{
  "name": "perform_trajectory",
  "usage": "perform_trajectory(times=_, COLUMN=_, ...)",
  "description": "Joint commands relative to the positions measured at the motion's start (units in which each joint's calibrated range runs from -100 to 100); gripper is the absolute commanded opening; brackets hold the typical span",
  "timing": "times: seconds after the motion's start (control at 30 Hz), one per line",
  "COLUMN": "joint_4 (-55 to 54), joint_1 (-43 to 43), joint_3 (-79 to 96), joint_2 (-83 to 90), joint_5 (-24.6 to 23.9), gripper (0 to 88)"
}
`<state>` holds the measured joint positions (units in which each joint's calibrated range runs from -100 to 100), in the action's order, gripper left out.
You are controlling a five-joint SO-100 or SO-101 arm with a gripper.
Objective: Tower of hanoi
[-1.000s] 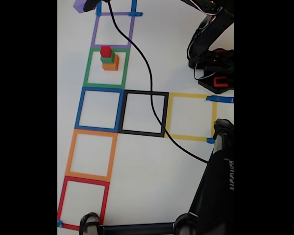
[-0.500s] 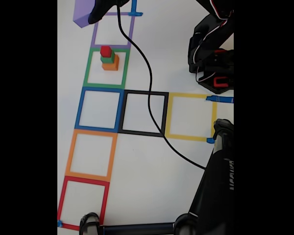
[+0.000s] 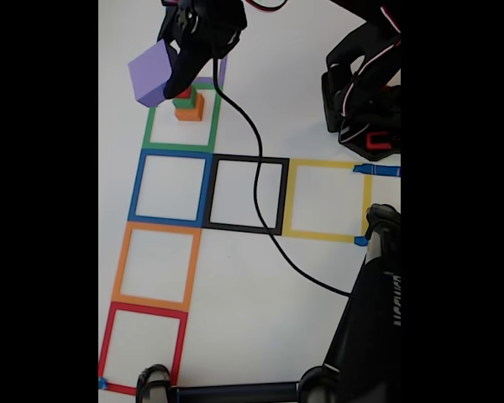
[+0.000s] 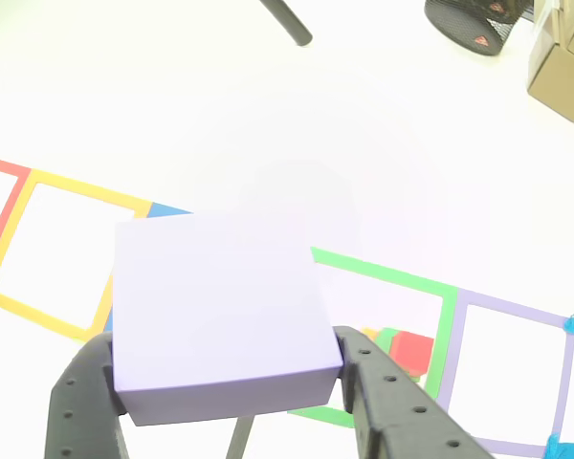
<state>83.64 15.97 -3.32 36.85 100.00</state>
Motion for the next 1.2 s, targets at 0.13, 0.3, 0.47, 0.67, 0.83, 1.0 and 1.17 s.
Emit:
perform_trajectory(times=0.13, joint_4=-13.68, joint_1=5.41, joint_3=14.87, joint_2=3.00, joint_5=0.00, gripper=15.1)
perform_trajectory(times=0.3, joint_4=-29.95, joint_1=6.75, joint_3=33.77, joint_2=5.98, joint_5=0.00, gripper=15.2)
perform_trajectory(times=0.47, joint_4=-48.57, joint_1=8.00, joint_3=52.05, joint_2=6.87, joint_5=0.00, gripper=15.2)
perform_trajectory(times=0.67, joint_4=-70.68, joint_1=9.43, joint_3=68.96, joint_2=3.80, joint_5=0.00, gripper=15.0)
perform_trajectory(times=0.83, joint_4=-86.39, joint_1=9.82, joint_3=77.05, joint_2=-3.22, joint_5=0.00, gripper=14.8)
perform_trajectory(times=1.0, joint_4=-98.29, joint_1=8.86, joint_3=80.05, joint_2=-11.70, joint_5=0.00, gripper=15.1)
perform_trajectory(times=1.17, joint_4=-107.68, joint_1=7.52, joint_3=79.87, joint_2=-20.66, joint_5=0.00, gripper=15.2)
